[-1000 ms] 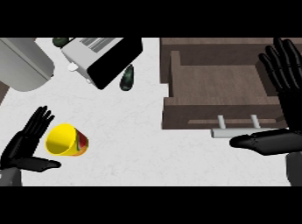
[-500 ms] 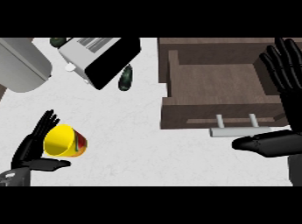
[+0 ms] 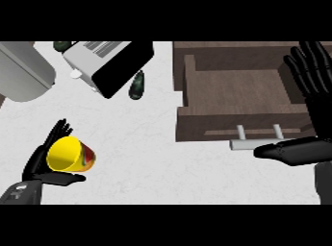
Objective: Pick up the cup, place it into the drawer and close the drawer
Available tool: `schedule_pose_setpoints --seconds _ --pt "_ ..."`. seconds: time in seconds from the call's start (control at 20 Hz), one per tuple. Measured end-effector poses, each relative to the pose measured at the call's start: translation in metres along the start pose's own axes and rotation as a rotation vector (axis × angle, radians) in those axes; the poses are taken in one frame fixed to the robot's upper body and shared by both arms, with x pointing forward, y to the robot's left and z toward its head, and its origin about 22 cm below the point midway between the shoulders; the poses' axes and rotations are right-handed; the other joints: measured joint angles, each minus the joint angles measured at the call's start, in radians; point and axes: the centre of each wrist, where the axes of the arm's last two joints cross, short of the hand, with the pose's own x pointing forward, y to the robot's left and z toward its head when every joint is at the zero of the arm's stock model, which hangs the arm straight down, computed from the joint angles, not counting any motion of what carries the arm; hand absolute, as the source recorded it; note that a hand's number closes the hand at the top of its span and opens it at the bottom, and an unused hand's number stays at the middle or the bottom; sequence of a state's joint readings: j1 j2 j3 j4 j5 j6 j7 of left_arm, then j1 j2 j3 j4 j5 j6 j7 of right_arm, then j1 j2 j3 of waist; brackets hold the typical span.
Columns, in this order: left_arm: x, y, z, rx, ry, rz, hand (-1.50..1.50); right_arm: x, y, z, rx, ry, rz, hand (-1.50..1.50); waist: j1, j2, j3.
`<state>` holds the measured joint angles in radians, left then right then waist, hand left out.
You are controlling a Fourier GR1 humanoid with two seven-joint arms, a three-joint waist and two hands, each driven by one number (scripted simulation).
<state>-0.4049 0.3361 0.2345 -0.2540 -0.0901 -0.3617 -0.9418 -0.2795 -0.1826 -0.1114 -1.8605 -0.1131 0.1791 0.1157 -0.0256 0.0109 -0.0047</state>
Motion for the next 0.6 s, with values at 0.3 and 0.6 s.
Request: schedule_pose_setpoints --seconds 0.3,0.6 --pt "-0.001 -0.010 -0.009 -0.026 -0.005 0.019 -1.50 0.005 -0.004 -0.005 0.002 -0.002 0.006 -1.50 -0.002 0.001 0.000" --pt "-0.004 -0.024 -0.016 -0.082 0.003 0.091 1.50 0.004 -0.006 -0.005 0.001 0.000 0.003 -1.50 -0.002 0.001 -0.001"
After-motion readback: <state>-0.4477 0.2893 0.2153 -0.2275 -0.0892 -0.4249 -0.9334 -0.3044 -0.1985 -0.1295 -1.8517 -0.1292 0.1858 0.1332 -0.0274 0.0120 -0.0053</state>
